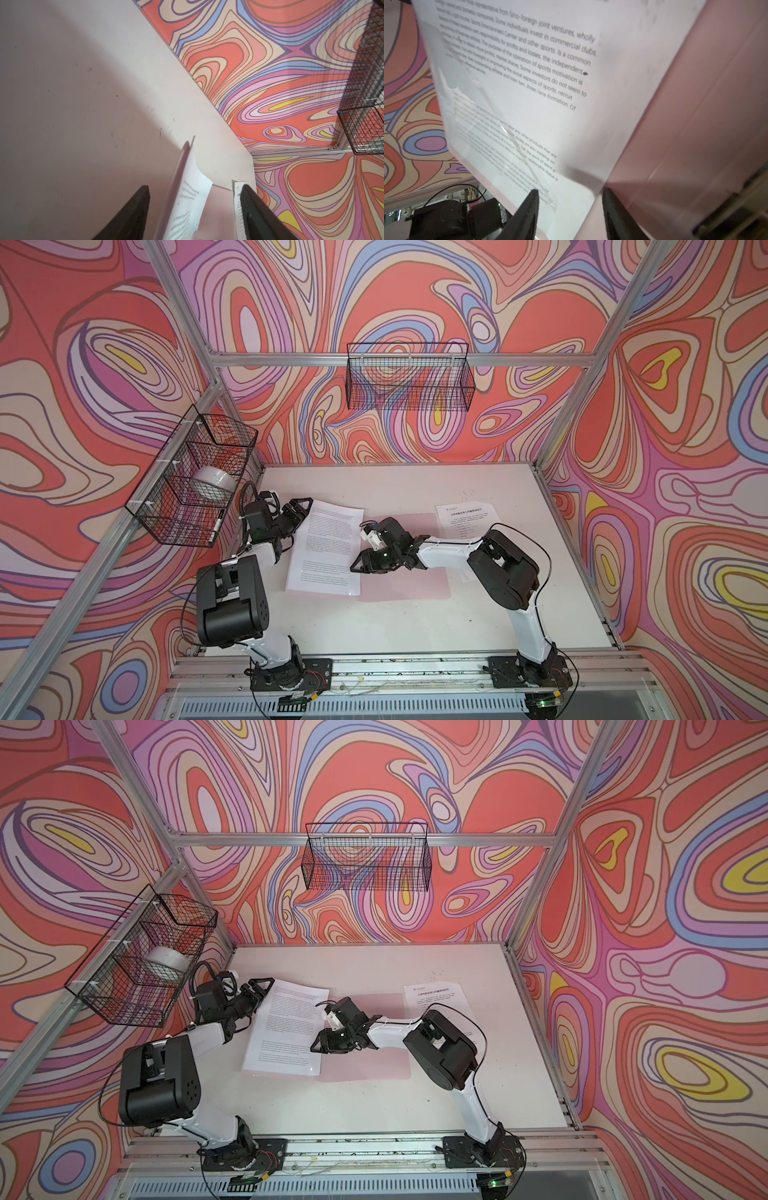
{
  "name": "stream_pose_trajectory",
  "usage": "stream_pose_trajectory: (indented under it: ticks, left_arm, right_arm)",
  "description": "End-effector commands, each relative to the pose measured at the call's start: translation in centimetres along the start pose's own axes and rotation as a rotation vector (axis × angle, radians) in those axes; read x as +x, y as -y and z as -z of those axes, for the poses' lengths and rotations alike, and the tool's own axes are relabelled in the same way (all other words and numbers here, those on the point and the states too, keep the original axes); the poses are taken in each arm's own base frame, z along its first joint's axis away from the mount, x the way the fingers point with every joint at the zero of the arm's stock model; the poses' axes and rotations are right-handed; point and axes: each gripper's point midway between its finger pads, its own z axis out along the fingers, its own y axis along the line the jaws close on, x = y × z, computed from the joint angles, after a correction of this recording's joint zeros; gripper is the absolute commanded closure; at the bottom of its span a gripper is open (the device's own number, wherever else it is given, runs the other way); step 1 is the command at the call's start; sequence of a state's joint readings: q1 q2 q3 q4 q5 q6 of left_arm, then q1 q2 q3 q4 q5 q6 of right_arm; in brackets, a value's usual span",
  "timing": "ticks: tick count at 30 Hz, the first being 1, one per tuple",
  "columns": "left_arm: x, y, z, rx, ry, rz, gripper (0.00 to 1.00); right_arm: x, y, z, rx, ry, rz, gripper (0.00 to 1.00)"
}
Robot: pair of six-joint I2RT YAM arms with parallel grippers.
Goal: Put the files into the folder
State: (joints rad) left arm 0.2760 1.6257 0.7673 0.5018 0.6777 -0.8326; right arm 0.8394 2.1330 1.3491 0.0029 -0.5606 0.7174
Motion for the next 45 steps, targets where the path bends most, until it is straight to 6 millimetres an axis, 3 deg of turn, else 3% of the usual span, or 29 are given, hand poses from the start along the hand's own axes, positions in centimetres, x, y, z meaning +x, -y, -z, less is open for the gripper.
stream_pose_trajectory:
  ticks: [1, 7, 12, 16, 19, 23, 27, 35, 40, 45]
  left_arm:
    - [-1.3, -0.6, -0.6, -0.001, 0.020, 0.012, 0.27]
    - [-2.5, -1.0, 0.8, -0.102, 0.053, -0.049, 0.19]
    - [-4.5, -1.0, 4.4, -0.309, 0.141, -0.139, 0.15]
    - [-5.2, 0.5, 7.0, -0.351, 0.221, -0.184, 0.15]
    - [-4.5, 2.8, 7.7, -0.338, 0.239, -0.251, 0.16]
    - [-1.4, 6.3, 6.9, -0.267, 0.186, -0.339, 0.18]
    - [2.8, 7.4, 5.2, -0.211, 0.088, -0.356, 0.20]
    - [9.4, 4.2, 3.0, -0.176, -0.089, -0.287, 0.24]
    - [12.7, 2.5, 2.3, -0.162, -0.131, -0.287, 0.24]
    - [15.9, 1.2, 1.4, -0.131, -0.169, -0.263, 0.24]
  right_arm:
    - [-0.4, 0.1, -0.5, 0.026, -0.004, -0.022, 0.46]
    - [-1.3, -0.7, 0.7, 0.052, 0.025, 0.000, 0.43]
    - [-1.8, -0.8, 2.5, 0.080, 0.059, 0.013, 0.43]
    - [-2.5, -0.9, 4.6, 0.120, 0.095, 0.038, 0.43]
    - [-3.6, -0.7, 6.8, 0.136, 0.136, 0.037, 0.43]
    - [-5.2, 0.1, 9.5, 0.186, 0.180, 0.038, 0.43]
    - [-5.7, 0.8, 10.4, 0.227, 0.178, 0.038, 0.47]
    - [-2.6, 3.9, 9.9, 0.281, 0.126, -0.037, 0.68]
    - [-0.4, 6.1, 9.5, 0.306, 0.104, -0.058, 0.68]
    - [0.0, 7.0, 8.8, 0.308, 0.097, -0.050, 0.69]
